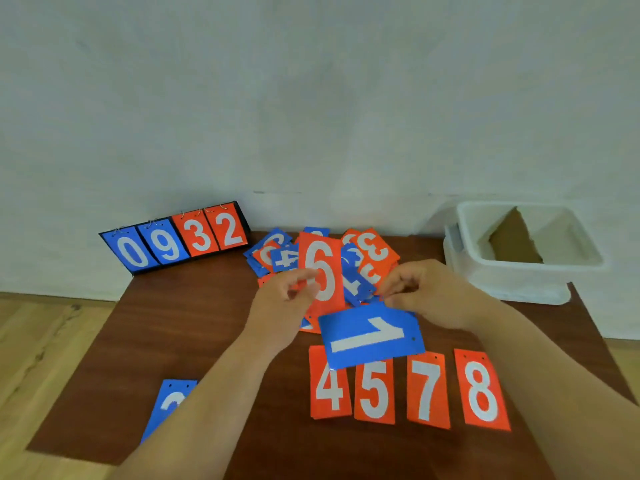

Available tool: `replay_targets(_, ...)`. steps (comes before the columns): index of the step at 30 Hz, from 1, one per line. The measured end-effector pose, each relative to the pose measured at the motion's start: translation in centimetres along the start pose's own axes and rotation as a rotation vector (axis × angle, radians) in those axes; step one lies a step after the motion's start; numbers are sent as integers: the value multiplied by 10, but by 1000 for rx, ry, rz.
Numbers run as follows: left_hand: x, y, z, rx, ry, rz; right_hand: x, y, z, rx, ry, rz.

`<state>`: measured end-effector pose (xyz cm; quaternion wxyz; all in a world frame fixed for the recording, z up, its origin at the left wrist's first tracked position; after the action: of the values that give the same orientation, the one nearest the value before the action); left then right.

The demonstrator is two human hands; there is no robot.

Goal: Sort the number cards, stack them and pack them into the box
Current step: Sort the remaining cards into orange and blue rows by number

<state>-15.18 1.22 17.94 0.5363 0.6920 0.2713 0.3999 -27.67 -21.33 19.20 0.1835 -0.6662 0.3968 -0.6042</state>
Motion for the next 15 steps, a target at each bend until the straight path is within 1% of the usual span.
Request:
replay_targets(2, -24, 7, -15, 13, -161, 14, 3, 0, -13, 25, 4, 18)
replay_targets(4, -43, 8, -32, 38, -274, 60, 4, 3, -25, 49, 34, 30)
replay_targets(6, -55, 8, -47, 48, -309, 60, 2, 11, -33, 57, 118, -2)
replay_targets(8, -61, 6, -58, 50, -306, 39, 2, 22, -38, 28, 278, -105)
replay_targets(9, -63, 5, -63, 54, -313, 45, 3, 24, -40, 16, 322, -116)
replay_targets(10, -64, 4, -66, 57, -320, 63, 3, 26, -42, 5, 306, -75)
replay_targets(13, -59, -2, -72, 82, -331, 90, -7, 24, -41, -28, 88, 134)
replay_targets(14, -55, -5, -72, 80, -324, 95, -10, 22, -39, -25, 96, 124)
replay_targets(15, -50, -6, -72, 70, -306, 92, -12, 21, -35, -24, 178, 101)
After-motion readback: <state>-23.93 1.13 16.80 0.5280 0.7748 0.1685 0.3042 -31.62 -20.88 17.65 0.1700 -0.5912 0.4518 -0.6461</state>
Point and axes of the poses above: each hand's wrist, its own z-axis towards the middle knuckle, its own x-axis out of the back of the hand, y = z × x, the point moved 3 cm from there along z, towards the middle knuckle, and after that the axes turned 13 degrees about -z, right-handed, at the moved point
